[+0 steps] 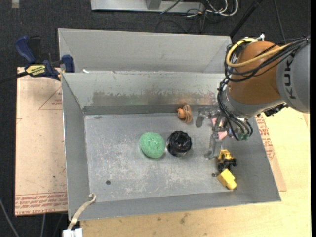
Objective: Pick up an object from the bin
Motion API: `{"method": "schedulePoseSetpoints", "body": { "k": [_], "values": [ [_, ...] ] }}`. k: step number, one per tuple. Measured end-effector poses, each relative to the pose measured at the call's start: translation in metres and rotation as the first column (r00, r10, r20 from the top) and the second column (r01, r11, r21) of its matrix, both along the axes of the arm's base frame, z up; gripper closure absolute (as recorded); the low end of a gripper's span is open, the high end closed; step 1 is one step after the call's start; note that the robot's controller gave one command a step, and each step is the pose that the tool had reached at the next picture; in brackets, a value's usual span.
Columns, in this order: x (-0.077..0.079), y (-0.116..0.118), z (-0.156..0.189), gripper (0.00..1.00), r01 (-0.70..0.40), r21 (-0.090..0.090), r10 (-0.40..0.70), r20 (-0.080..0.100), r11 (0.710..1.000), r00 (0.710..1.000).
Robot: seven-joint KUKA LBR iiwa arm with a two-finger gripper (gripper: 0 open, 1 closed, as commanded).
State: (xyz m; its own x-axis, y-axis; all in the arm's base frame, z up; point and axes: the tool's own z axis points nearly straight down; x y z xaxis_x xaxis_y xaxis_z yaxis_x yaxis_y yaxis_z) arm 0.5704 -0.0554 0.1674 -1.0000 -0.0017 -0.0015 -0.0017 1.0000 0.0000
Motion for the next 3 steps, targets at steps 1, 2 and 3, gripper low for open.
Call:
{"method": "schedulePoseSetpoints", "body": {
  "k": [1,2,3],
  "values": [
    [0.000,0.000,0.000,0.00,0.000,0.000,0.000,0.000,1.000,1.000],
    [0.014,0.015,-0.041,0.00,-0.035,-0.002,0.035,0.010,0.999,0.999],
    [-0.010,0.023,-0.072,0.00,-0.050,0.002,0.050,0.000,0.999,0.999]
  ]
}}
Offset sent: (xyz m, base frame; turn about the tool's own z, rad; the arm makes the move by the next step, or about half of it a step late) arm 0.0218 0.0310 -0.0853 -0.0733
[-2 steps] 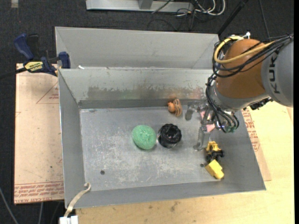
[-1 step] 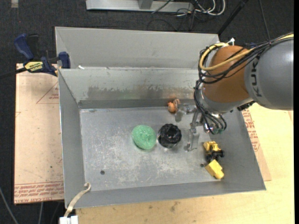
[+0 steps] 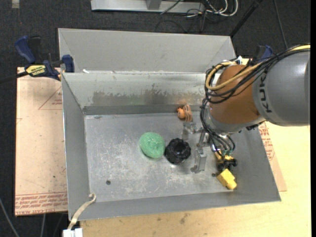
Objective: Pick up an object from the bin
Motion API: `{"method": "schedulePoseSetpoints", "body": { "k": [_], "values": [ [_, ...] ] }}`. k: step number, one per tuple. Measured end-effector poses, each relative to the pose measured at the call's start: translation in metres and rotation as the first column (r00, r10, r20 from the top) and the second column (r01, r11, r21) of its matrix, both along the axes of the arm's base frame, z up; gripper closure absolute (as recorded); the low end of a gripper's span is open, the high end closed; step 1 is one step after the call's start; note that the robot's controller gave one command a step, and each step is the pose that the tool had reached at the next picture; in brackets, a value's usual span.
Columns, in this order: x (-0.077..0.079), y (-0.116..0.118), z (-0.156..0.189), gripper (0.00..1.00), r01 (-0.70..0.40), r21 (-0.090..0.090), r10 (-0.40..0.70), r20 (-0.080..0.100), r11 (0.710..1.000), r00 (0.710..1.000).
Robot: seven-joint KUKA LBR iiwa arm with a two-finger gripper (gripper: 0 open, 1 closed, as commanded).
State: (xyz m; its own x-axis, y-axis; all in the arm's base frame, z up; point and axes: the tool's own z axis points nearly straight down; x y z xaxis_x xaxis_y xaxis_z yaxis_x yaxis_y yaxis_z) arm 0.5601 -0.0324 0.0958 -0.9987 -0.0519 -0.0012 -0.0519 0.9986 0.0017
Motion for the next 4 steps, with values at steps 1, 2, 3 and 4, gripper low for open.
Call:
{"method": "schedulePoseSetpoints", "body": {
  "k": [1,2,3,4],
  "values": [
    [0.003,0.002,-0.010,0.00,0.030,-0.001,-0.030,0.000,1.000,1.000],
    [0.026,0.041,-0.022,0.00,-0.021,-0.002,0.021,0.002,1.000,1.000],
    [0.032,0.025,-0.017,1.00,-0.037,-0.001,0.037,0.002,0.999,0.999],
    [0.032,0.023,-0.017,1.00,-0.036,-0.001,0.036,0.002,0.999,0.999]
  ]
}}
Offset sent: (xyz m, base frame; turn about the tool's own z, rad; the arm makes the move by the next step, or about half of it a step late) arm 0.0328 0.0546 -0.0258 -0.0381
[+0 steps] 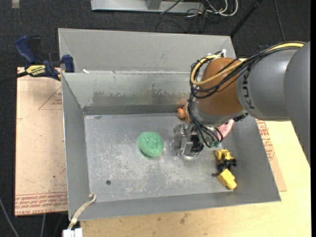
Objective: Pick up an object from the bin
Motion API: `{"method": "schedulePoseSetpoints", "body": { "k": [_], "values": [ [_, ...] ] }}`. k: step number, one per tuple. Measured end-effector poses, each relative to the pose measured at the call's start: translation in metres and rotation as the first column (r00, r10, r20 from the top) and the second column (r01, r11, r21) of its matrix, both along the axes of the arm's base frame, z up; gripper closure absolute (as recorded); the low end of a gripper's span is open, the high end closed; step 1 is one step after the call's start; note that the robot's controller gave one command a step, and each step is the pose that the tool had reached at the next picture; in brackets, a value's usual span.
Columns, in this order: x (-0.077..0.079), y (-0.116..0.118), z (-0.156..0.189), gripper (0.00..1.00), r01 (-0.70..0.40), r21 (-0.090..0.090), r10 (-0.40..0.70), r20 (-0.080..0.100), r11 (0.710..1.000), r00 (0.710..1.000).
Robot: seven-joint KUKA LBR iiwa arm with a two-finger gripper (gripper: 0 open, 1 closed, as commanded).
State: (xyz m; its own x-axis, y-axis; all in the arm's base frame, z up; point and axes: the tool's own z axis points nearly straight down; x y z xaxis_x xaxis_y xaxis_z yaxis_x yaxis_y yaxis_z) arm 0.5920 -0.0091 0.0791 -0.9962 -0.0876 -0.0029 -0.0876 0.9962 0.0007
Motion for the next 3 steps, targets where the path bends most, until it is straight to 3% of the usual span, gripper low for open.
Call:
{"method": "schedulePoseSetpoints", "body": {
  "k": [1,2,3],
  "values": [
    [0.027,-0.010,0.035,1.00,-0.034,0.001,0.034,-0.003,0.999,0.999],
    [0.025,-0.081,0.056,0.00,-0.001,-0.004,0.001,0.001,1.000,1.000],
    [0.026,-0.076,0.055,0.00,-0.007,0.000,0.007,0.001,1.000,1.000]
  ]
}}
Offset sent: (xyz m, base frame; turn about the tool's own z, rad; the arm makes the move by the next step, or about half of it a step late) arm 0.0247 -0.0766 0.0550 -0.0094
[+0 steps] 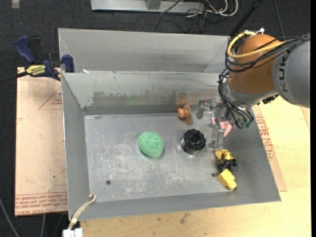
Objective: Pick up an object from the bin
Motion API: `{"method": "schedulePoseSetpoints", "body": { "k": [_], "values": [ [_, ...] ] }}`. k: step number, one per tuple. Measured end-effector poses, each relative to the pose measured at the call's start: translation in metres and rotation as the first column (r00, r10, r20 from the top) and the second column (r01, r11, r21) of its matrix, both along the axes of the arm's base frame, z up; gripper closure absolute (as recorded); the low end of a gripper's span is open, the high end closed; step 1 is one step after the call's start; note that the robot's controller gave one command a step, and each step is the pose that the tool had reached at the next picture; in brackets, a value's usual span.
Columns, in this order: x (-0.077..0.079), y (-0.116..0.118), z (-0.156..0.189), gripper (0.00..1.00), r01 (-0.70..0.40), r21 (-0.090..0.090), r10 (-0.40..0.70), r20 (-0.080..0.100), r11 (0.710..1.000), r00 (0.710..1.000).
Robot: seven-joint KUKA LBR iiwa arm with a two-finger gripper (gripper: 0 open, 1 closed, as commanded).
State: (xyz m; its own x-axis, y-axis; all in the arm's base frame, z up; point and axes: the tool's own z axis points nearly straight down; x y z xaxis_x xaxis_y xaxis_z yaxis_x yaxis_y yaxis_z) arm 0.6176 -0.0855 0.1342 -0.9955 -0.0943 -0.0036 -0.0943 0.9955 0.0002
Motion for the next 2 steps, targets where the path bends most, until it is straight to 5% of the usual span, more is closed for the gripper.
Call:
{"method": "schedulePoseSetpoints", "body": {
  "k": [1,2],
  "values": [
    [0.003,0.018,-0.024,0.00,-0.071,-0.004,0.071,0.007,0.997,0.997],
    [-0.011,-0.010,-0.064,1.00,-0.123,0.000,0.123,-0.001,0.992,0.992]
  ]
}}
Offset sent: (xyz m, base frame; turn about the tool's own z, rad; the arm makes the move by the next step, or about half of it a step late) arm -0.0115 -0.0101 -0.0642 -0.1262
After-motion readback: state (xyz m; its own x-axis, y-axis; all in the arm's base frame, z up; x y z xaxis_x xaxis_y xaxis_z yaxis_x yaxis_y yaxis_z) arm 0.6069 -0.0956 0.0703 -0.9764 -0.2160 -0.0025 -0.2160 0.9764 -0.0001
